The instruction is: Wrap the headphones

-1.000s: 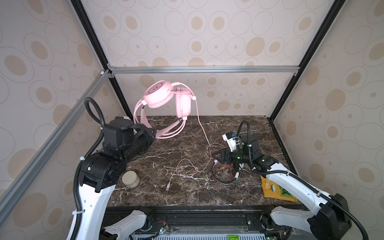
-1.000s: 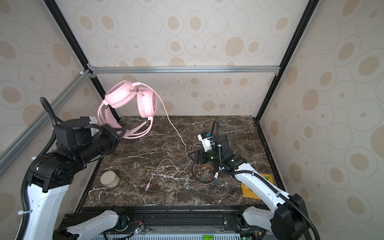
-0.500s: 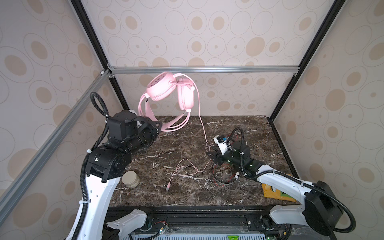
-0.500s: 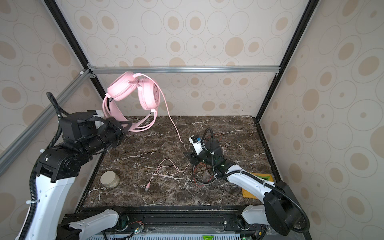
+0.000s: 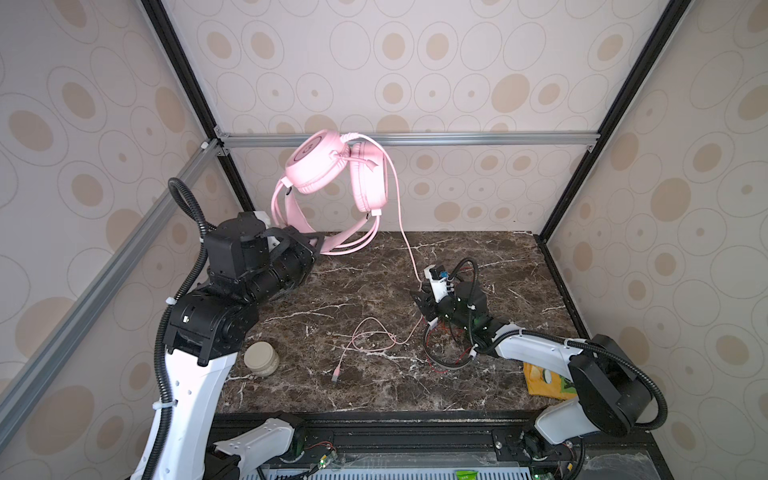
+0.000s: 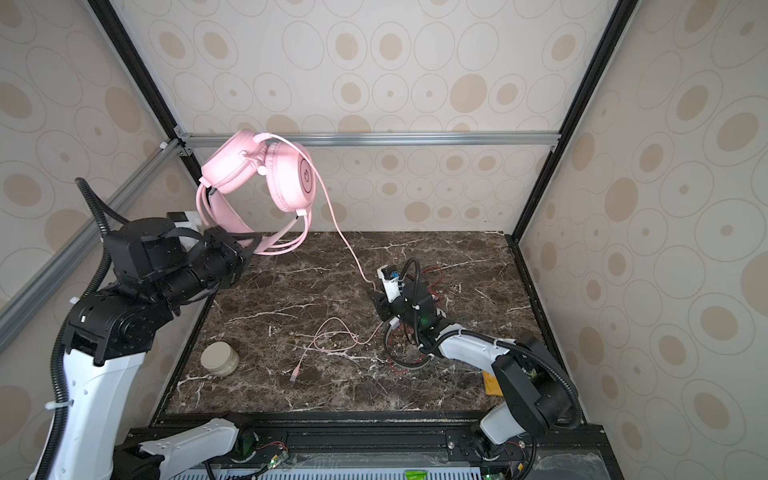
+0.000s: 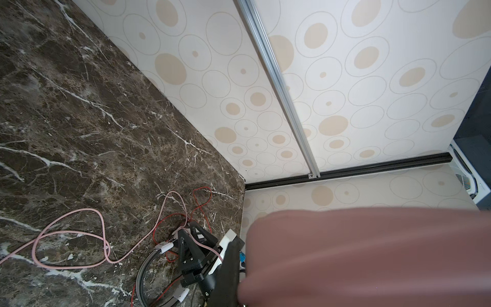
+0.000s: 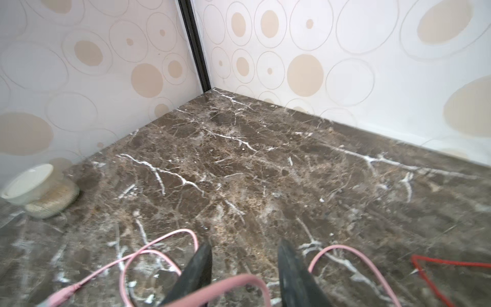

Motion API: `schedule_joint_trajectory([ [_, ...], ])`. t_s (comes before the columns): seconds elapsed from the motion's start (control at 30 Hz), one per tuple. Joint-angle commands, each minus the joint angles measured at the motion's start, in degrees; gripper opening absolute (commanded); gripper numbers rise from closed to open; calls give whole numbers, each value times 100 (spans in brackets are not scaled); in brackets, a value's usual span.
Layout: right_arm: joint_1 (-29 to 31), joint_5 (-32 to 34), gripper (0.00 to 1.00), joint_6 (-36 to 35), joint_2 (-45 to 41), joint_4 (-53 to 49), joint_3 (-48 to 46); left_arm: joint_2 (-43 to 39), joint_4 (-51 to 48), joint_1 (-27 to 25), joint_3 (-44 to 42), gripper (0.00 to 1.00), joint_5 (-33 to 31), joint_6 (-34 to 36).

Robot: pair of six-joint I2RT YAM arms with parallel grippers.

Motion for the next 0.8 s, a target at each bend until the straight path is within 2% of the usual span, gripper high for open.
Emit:
schedule_joint_trajectory([
  [0.0,15,-105,25,-7,25,66,152,-19,451,28,319,0,80,-170],
  [0.17,17,-402,7,252,-410,-102,-188,-31,313,28,277,0,-141,-105],
  [0.23,20,-466,0,387,-791,-844,-183,-8,170,28,210,0,-403,68],
  [0.4,23,-33,0,1129,-1627,-3675,372,534,-1068,37,352,0,-1195,647],
  [0.6,211,-380,0,721,-2674,-5809,562,849,-1251,92,-425,0,-1728,1112],
  [0.77,230,-57,0,544,-3406,-7335,777,917,-1054,133,-794,0,-2419,1580],
])
